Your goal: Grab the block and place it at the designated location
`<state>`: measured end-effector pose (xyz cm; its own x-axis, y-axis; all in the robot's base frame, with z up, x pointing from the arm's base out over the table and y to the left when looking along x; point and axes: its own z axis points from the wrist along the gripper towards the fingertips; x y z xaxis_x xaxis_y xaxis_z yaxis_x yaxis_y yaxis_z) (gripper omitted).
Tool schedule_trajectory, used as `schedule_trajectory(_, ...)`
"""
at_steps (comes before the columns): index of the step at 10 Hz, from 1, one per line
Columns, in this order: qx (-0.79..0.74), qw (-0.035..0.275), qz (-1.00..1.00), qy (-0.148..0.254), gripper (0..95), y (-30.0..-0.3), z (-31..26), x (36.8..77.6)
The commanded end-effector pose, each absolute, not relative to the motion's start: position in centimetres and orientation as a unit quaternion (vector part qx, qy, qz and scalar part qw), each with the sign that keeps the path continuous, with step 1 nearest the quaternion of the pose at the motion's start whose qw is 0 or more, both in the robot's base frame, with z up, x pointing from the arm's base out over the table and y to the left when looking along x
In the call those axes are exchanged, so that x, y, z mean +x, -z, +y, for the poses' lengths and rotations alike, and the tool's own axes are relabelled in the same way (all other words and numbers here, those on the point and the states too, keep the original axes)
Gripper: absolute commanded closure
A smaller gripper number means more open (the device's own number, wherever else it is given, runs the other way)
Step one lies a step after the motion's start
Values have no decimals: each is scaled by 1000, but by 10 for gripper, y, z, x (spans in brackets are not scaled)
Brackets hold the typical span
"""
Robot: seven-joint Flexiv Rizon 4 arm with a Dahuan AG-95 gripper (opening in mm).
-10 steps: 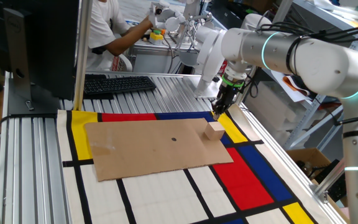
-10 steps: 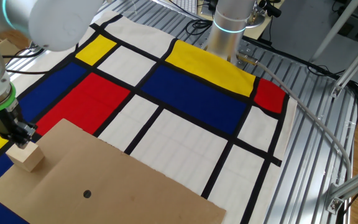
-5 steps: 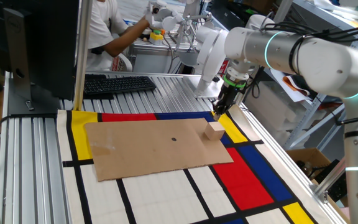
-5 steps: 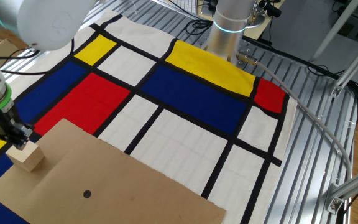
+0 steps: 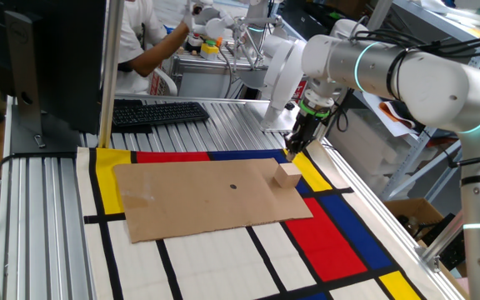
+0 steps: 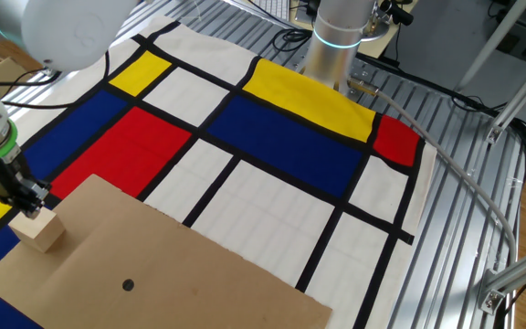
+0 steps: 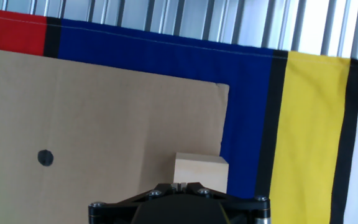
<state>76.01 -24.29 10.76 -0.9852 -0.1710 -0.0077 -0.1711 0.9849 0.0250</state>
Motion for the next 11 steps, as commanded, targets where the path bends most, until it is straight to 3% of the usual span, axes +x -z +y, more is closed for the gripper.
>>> schedule_trajectory(1,-81,3,997,-12,950,-108,-243,762)
schedule_trajectory(11,-69,4,998,7,950,-100,-249,760)
